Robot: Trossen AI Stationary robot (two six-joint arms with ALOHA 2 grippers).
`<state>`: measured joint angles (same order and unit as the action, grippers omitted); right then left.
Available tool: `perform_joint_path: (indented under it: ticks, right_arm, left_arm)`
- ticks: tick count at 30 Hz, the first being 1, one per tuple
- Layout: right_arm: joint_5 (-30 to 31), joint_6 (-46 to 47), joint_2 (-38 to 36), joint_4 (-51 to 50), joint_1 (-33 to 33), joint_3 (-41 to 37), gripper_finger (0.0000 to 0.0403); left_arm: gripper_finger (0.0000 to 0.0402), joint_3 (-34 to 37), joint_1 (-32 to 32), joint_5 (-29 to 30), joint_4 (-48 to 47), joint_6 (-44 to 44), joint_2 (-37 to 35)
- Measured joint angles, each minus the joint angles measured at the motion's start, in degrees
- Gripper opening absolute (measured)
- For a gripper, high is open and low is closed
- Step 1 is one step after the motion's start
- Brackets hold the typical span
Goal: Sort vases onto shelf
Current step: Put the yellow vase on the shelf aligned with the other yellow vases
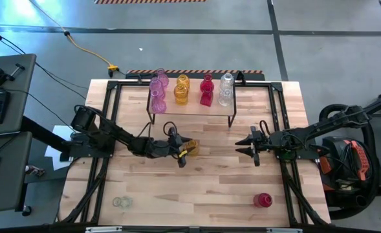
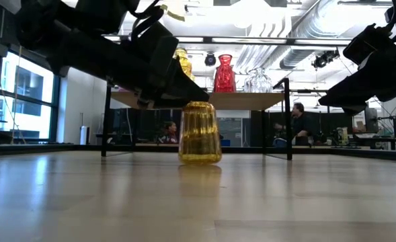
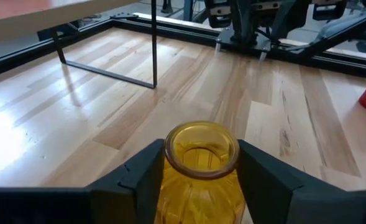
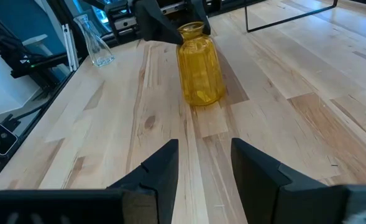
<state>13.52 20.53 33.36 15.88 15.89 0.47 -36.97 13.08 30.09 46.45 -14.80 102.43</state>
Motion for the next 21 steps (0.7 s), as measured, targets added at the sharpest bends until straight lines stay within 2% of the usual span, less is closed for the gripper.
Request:
perform_joint_path:
  ticks: [7, 21]
  right_arm:
    - [0.00, 0.02, 0.00, -0.02, 0.01, 0.00, 0.0130]
    - [0.00, 0.00, -0.02, -0.02, 0.00, 0.00, 0.0130]
  left_arm:
    - [0.0152, 0.00, 0.00, -0.02, 0.05, -0.01, 0.00]
    - [0.0149, -0.02, 0.15, 1.49, -0.24, -0.26, -0.17]
